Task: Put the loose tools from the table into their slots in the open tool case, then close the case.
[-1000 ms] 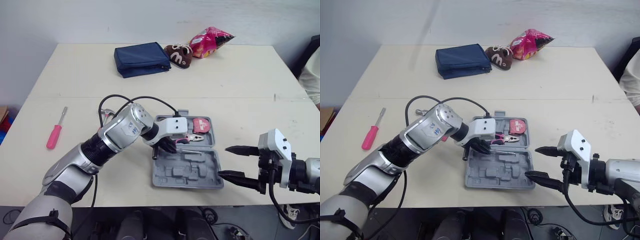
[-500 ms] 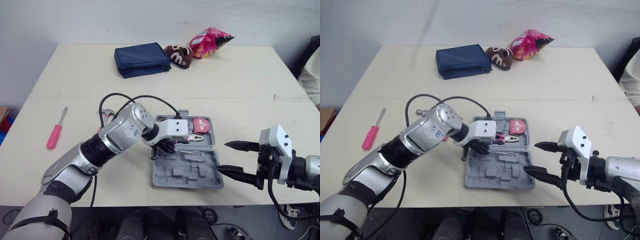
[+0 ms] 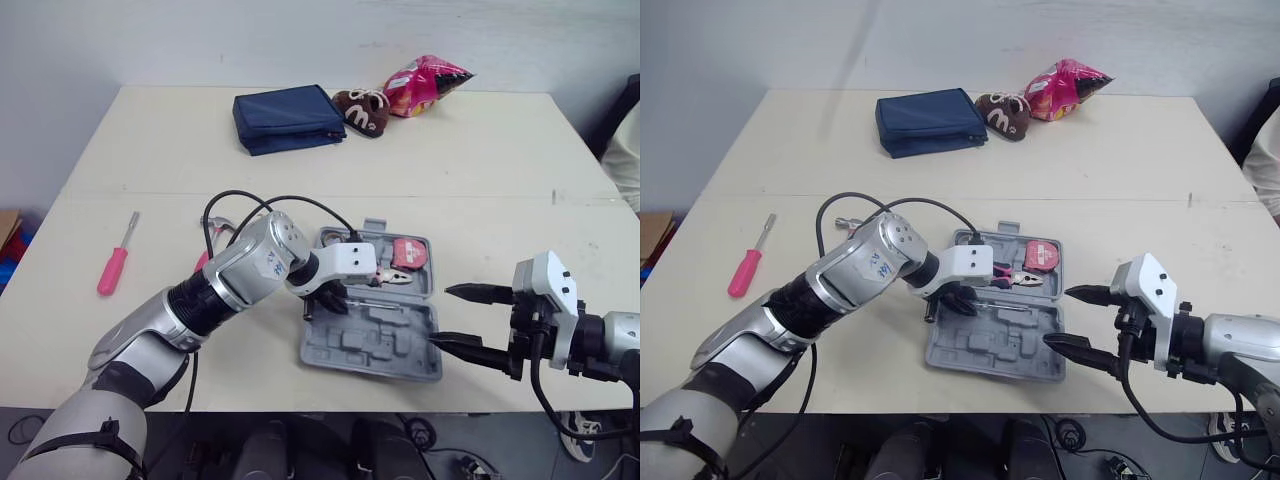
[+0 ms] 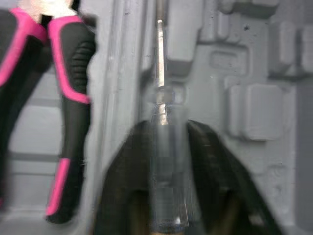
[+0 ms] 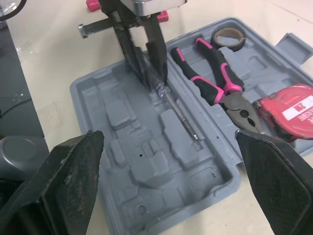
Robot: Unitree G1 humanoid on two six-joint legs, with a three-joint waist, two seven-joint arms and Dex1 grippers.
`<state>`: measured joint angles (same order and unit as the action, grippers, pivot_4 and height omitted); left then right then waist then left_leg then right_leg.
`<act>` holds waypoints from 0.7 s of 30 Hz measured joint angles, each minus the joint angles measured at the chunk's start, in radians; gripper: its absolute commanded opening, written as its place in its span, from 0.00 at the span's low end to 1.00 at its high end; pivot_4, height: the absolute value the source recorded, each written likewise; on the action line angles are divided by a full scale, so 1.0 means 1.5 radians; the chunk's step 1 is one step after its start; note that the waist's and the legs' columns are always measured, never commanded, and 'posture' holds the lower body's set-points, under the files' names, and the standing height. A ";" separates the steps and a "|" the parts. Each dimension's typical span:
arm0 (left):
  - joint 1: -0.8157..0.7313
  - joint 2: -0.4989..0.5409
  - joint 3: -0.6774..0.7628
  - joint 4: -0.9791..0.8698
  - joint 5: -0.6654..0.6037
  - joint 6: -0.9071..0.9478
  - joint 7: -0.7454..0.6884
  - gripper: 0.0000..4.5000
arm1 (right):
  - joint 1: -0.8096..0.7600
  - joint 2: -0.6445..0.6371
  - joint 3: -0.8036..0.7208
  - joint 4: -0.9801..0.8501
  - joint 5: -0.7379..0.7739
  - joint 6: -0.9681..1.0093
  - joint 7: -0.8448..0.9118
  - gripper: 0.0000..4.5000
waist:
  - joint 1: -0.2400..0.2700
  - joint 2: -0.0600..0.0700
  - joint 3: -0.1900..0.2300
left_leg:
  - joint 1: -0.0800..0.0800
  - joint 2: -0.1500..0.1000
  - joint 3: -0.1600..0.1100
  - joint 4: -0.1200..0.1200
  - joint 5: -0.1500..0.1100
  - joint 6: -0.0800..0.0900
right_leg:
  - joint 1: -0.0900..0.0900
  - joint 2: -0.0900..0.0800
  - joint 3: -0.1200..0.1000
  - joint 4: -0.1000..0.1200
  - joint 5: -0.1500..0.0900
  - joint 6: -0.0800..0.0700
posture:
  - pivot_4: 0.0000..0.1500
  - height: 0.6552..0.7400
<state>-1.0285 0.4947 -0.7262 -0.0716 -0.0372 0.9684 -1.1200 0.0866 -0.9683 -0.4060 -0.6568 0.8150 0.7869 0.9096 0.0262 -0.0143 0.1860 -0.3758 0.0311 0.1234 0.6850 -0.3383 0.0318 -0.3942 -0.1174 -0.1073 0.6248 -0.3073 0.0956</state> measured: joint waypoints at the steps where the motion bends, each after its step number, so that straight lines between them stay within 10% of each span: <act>1: -0.001 0.003 0.004 -0.004 -0.001 -0.014 -0.005 0.68 | 0.001 0.000 0.000 0.000 0.000 0.000 0.000 1.00 | 0.000 0.000 0.000 | 0.000 0.000 0.000 0.000 0.000 0.000 | 0.000 0.000 0.000 0.000 0.000 0.000 | 1.00 1.00; 7: 0.030 0.013 0.085 0.022 -0.013 -0.225 -0.009 0.75 | 0.004 0.002 0.005 -0.001 0.000 -0.001 -0.002 1.00 | -0.001 0.000 0.000 | 0.000 0.000 0.000 0.000 0.000 0.000 | 0.000 0.000 0.000 0.000 0.000 0.000 | 1.00 1.00; 11: 0.120 -0.039 0.194 0.126 -0.081 -0.358 -0.019 0.52 | -0.001 0.011 0.008 -0.001 0.000 -0.002 -0.006 1.00 | -0.002 0.000 0.000 | 0.000 0.000 0.000 0.000 0.000 0.000 | 0.000 0.000 0.000 0.001 0.000 0.000 | 1.00 1.00; 16: 0.163 -0.060 0.272 0.237 -0.142 -0.441 -0.068 0.00 | -0.023 0.025 0.036 0.001 0.000 -0.003 -0.011 1.00 | -0.001 0.000 0.000 | 0.000 0.000 0.000 0.001 0.000 0.000 | 0.000 0.000 -0.001 0.001 0.000 0.000 | 1.00 1.00; 21: 0.170 -0.055 0.271 0.244 -0.132 -0.448 -0.091 0.00 | -0.036 0.025 0.047 0.012 -0.001 -0.003 -0.013 1.00 | 0.001 0.000 0.000 | 0.000 -0.001 0.000 0.001 0.000 0.000 | 0.000 0.000 -0.001 0.001 0.000 0.000 | 1.00 1.00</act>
<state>-0.7728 0.4130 -0.3197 0.2940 -0.2352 0.2960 -1.2572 0.0326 -0.9304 -0.3358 -0.6389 0.8138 0.7829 0.8898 0.0272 -0.0141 0.1859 -0.3764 0.0302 0.1228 0.6866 -0.3385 0.0321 -0.3941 -0.1180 -0.1094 0.6256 -0.3071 0.0960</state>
